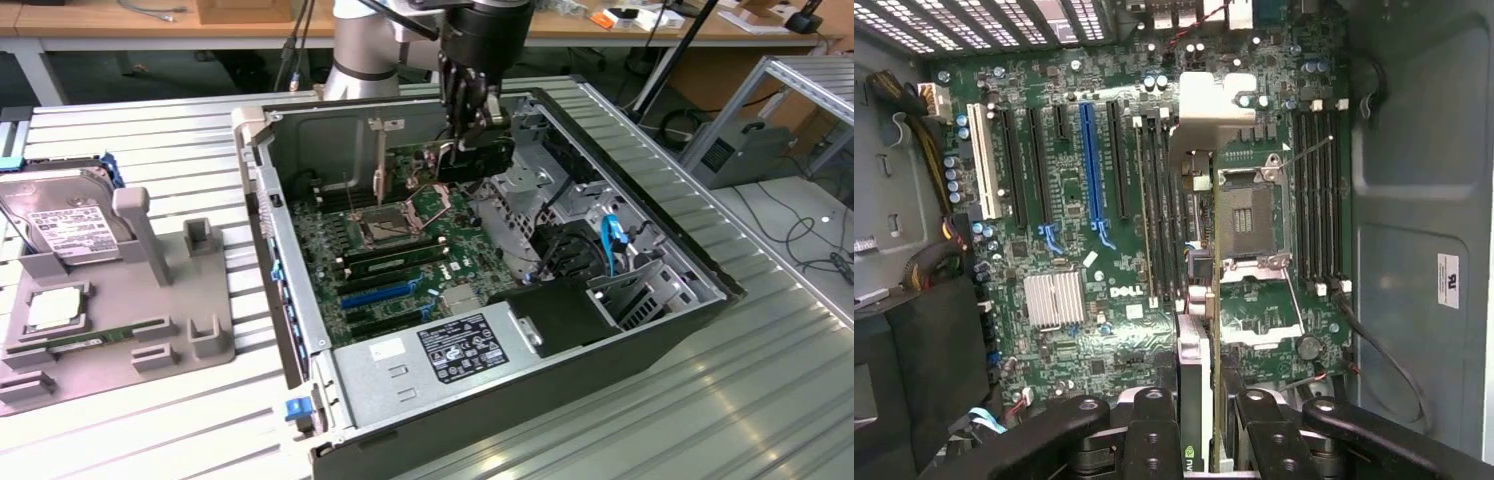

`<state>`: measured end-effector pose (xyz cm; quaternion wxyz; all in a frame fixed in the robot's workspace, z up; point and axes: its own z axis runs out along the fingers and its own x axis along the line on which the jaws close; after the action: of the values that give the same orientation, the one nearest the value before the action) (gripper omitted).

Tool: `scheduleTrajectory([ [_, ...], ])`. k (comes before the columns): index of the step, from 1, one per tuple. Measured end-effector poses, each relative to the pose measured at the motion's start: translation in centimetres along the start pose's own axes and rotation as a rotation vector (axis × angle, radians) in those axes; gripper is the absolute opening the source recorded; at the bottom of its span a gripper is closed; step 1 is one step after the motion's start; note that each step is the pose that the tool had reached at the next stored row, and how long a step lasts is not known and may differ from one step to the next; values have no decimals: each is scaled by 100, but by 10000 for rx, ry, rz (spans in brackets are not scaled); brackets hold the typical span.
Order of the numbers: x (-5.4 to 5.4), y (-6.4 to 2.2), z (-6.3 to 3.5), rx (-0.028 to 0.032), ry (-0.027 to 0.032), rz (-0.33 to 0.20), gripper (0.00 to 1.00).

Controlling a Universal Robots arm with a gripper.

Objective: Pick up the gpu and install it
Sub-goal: 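Insert the gpu into the slot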

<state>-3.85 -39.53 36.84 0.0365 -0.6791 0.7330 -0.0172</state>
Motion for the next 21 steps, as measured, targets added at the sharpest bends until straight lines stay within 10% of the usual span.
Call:
scheduleTrajectory([
  [21,0,0,0,-58,-146,-1942,27],
])
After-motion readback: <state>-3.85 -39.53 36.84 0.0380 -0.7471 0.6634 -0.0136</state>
